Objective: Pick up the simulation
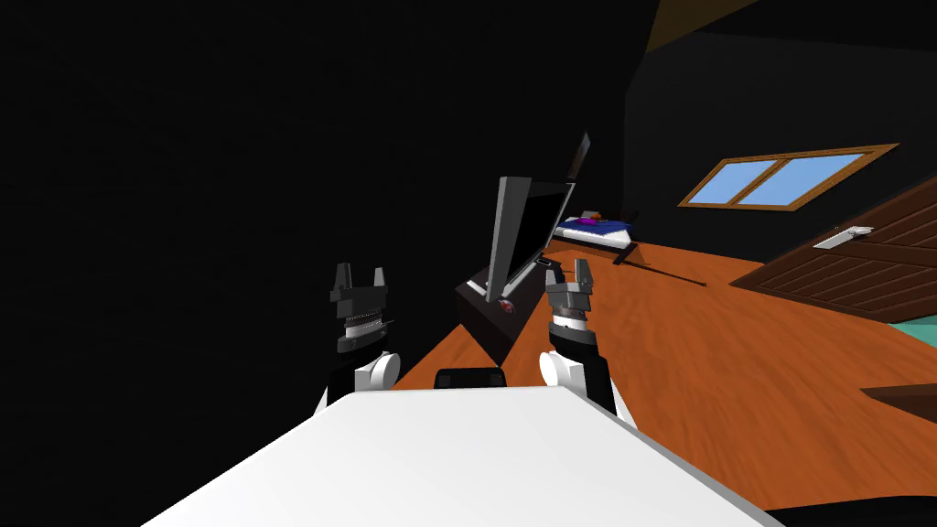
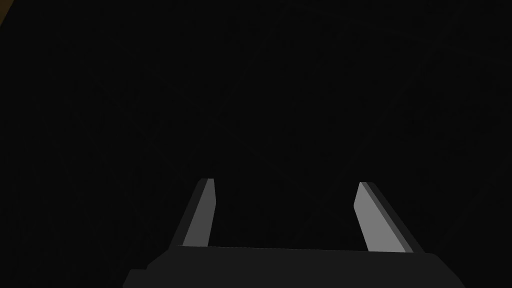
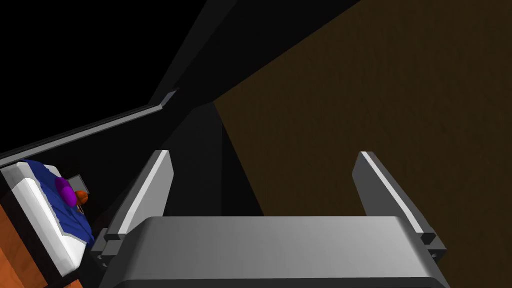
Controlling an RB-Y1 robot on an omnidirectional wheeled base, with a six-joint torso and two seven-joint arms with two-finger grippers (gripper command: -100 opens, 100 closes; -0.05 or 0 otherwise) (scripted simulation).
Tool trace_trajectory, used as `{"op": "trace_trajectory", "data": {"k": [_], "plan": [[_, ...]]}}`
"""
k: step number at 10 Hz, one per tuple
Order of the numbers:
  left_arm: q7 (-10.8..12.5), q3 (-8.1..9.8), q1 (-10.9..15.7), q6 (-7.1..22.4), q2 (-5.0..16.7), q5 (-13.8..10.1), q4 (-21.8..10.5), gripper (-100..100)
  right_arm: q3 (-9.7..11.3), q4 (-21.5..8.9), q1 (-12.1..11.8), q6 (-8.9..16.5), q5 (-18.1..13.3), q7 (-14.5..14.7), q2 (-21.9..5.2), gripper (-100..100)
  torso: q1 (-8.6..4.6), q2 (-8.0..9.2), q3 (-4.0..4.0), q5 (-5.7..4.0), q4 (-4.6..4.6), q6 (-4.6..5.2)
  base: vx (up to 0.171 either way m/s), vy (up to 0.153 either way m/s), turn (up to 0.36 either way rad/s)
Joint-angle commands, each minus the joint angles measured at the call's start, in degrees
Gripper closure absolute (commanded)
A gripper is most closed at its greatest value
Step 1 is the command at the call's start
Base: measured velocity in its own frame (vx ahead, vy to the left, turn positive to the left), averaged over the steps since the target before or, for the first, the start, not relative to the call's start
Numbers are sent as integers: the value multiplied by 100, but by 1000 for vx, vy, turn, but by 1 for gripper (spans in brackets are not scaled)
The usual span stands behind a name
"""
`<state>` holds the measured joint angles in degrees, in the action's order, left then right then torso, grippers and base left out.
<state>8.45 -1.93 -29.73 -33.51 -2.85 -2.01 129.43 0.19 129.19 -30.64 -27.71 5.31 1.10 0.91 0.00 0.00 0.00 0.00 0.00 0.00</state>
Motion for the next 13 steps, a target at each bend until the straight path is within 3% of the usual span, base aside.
{"op": "trace_trajectory", "data": {"k": [1, 7, 10, 11, 13], "plan": [[0, 0, 0, 0, 0, 0, 0, 0, 19, -64, 56, 45, 32, -50, -171, -100, 0, 0, 0, 0, 0, 0, -12, -15, -39], [0, 1, 0, 0, 1, 0, 0, 0, 197, -761, 638, 562, 358, -586, -797, -100, -27, 21, 12, -6, 5, 0, -53, -57, -81], [0, 0, 1, 0, 0, 0, 0, 0, 281, -1125, 940, 850, 525, -871, -912, -100, -24, 20, 12, -6, 5, 0, -53, -64, -62], [0, 1, 0, 0, 0, 0, 0, 0, 281, -1135, 940, 850, 525, -871, -912, -100, -22, 16, 9, -5, 4, 1, -26, -40, -31], [0, 0, 0, 0, 0, 0, 0, 0, 368, -1546, 1282, 1164, 712, -1197, -985, -100, -22, 12, 7, -5, 2, 0, -50, -75, -88]]}}
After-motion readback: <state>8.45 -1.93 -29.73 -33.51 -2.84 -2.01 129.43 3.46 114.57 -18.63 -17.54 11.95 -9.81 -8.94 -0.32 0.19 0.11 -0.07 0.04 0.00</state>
